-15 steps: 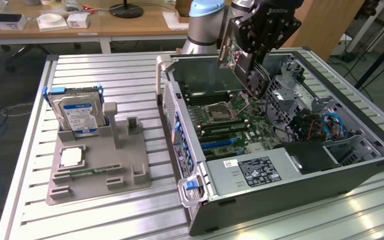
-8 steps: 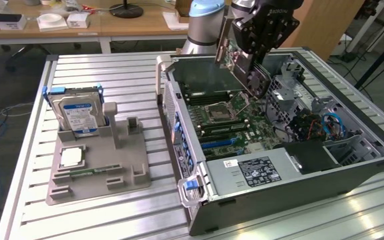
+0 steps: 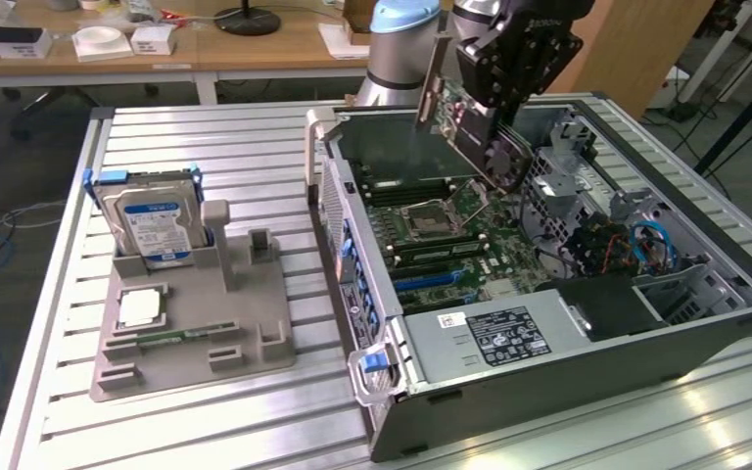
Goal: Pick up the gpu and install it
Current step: 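Insert the gpu into the slot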
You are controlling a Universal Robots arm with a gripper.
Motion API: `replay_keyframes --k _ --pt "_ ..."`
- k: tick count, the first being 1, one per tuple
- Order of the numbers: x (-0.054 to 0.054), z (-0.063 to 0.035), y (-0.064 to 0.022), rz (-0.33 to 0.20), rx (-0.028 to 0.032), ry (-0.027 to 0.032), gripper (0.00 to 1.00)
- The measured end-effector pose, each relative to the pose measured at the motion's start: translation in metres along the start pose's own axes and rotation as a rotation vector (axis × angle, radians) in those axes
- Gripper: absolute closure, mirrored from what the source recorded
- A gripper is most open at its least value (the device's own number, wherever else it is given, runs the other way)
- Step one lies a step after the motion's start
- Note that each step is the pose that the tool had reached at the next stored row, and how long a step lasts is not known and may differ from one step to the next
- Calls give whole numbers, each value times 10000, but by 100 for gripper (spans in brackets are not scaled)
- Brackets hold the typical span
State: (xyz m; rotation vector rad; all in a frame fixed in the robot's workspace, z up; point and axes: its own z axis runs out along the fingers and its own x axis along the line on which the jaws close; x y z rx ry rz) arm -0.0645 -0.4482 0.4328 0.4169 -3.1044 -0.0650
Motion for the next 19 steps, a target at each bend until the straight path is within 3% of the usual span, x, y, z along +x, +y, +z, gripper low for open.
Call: replay_keyframes --k 19 --pt "0 15 -1 -1587 4 67 74"
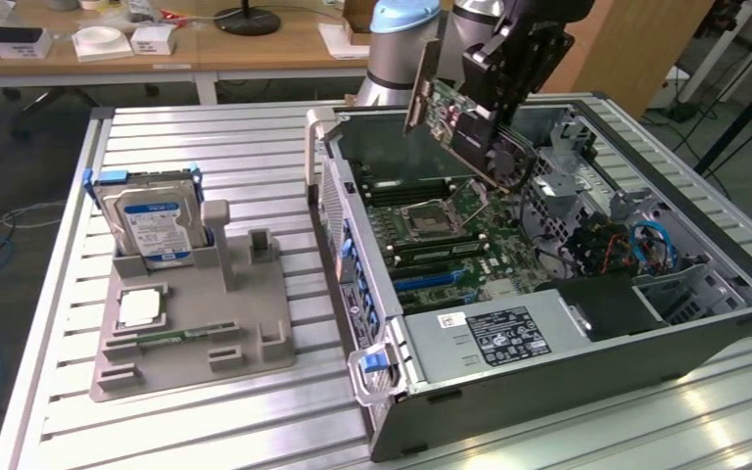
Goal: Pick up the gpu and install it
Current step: 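Insert the gpu into the slot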
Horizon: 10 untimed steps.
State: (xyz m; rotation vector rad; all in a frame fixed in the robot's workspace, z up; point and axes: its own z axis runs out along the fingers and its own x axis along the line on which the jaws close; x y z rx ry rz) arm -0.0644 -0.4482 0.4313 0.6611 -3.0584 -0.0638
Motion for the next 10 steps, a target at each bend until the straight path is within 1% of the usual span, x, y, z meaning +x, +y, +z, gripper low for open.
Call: replay_keyframes --k 10 --pt "0 9 0 -858 3 37 74"
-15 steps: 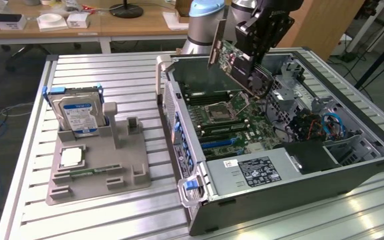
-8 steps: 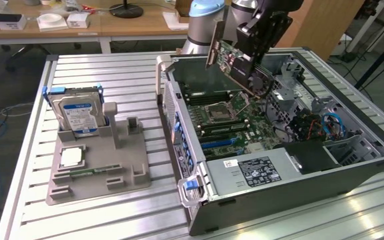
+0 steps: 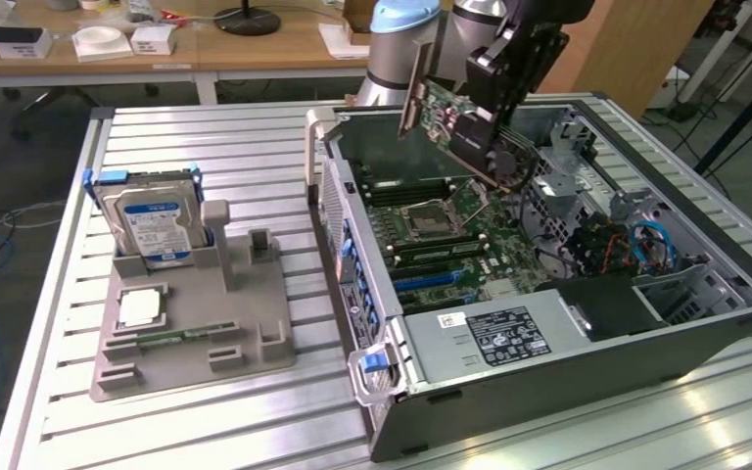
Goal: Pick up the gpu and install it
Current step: 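Insert the gpu into the slot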
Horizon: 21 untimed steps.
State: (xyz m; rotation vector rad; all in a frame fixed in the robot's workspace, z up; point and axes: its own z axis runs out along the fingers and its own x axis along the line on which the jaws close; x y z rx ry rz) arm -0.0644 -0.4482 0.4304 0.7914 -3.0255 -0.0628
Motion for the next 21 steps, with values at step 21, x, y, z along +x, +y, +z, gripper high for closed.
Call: replay_keyframes --k 21 --pt "0 35 -1 -2780 9 117 74"
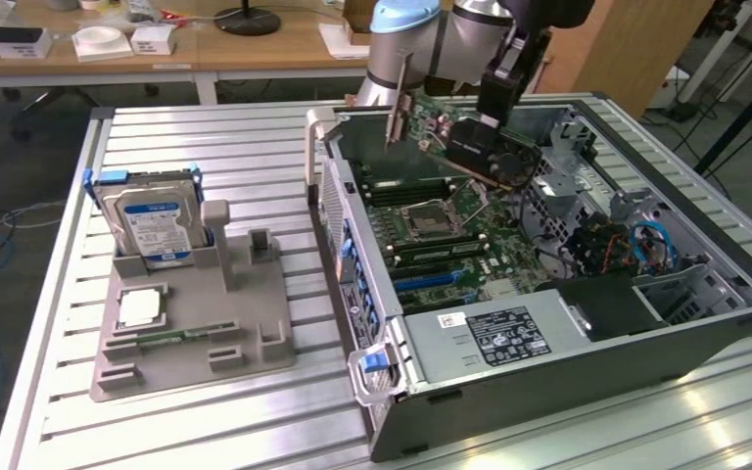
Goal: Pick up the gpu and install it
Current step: 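Insert the gpu into the slot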
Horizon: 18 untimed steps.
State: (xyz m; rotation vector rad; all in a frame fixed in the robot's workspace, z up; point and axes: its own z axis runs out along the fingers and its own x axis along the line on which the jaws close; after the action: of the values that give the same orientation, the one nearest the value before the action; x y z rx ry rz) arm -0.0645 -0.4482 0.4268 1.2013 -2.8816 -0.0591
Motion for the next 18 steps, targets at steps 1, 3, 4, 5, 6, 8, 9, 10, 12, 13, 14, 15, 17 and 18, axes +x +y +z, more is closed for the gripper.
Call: replay_keyframes --k 1,3,4,5,6,8,9,10,12,13,14,15,17,18 --pt "0 2 0 -163 0 7 74" --pt "0 6 0 -485 1 20 74" --pt "0 7 0 -656 2 28 74" --pt "0 9 0 -819 2 34 74" --pt "0 11 -1 -980 2 41 74" --pt "0 15 -1 -1305 4 55 74" --pt "0 16 -1 -1483 4 63 74" --pt "0 18 -1 -1645 5 70 74" --pt "0 22 -1 -1966 6 83 74" --pt "0 23 -1 -2122 6 90 74" --pt "0 24 -1 -2287 7 97 74" --pt "0 26 -1 -2447 7 104 74" --pt "0 29 -1 -2778 8 118 74" --pt "0 30 -1 -2939 8 125 74"
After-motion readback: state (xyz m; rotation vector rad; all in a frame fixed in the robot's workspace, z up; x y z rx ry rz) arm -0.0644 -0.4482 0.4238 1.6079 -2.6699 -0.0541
